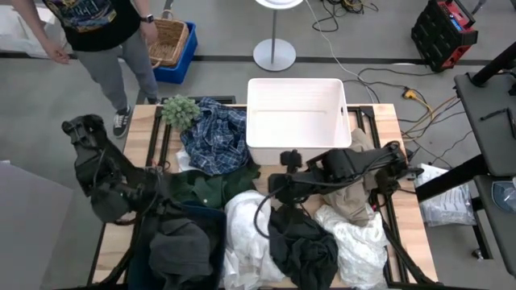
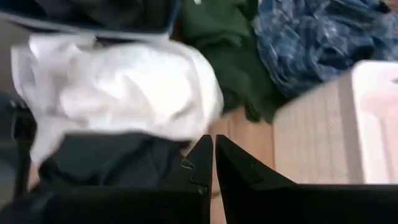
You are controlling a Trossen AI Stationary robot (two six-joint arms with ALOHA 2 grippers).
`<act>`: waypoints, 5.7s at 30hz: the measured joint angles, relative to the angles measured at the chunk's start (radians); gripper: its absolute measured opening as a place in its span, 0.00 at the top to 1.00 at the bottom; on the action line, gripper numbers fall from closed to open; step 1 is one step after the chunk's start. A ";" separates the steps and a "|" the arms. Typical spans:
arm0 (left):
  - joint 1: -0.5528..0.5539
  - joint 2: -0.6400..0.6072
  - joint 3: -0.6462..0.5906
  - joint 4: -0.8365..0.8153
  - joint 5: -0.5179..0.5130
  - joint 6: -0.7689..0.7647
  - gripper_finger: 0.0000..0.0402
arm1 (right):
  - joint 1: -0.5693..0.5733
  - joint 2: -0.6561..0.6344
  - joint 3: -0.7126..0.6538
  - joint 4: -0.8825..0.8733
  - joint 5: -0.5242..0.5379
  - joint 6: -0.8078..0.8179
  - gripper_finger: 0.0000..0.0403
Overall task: Sort clothes
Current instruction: Put the right white shirt in the white bin
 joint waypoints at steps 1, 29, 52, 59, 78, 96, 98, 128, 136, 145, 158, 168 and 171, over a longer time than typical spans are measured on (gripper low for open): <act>0.020 0.000 0.000 0.015 0.001 0.010 1.00 | 0.000 -0.011 0.000 -0.029 0.002 -0.008 0.97; 0.255 0.128 0.002 0.365 -0.136 0.099 1.00 | -0.003 -0.341 -0.143 0.005 0.029 -0.212 0.97; 0.321 0.285 0.360 0.148 -0.135 0.637 1.00 | 0.000 -0.721 -0.834 0.317 0.018 0.190 0.97; 0.322 0.312 0.462 -0.194 -0.129 0.469 1.00 | 0.000 -0.774 -0.903 0.143 -0.009 0.429 0.97; 0.326 0.314 0.438 -0.544 -0.111 0.104 1.00 | -0.003 -0.765 -1.081 -0.062 -0.236 0.765 0.97; 0.330 0.316 0.436 -0.536 -0.111 0.129 1.00 | 0.054 -0.693 -1.348 0.561 -0.474 0.332 0.96; 0.331 0.316 0.436 -0.536 -0.112 0.129 1.00 | 0.083 -0.681 -1.354 0.548 -0.514 0.331 0.92; 0.361 0.316 0.436 -0.537 -0.166 0.159 1.00 | 0.405 -0.344 -1.588 0.706 -0.365 0.412 0.51; 0.365 0.316 0.436 -0.536 -0.168 0.159 1.00 | 0.403 -0.360 -1.589 0.733 -0.363 0.411 0.92; 0.365 0.316 0.436 -0.535 -0.192 0.159 1.00 | 0.403 -0.722 -1.567 0.691 -0.198 0.611 0.92; 0.367 0.316 0.436 -0.497 -0.193 0.162 1.00 | 0.379 -0.999 -1.371 0.690 0.295 0.575 0.92; 0.367 0.314 0.467 -0.291 -0.195 0.338 1.00 | 0.175 -0.953 -1.011 0.797 0.458 0.101 0.92; 0.367 0.313 0.492 -0.226 -0.222 0.408 1.00 | 0.105 -0.931 -0.932 0.912 0.461 -0.083 0.92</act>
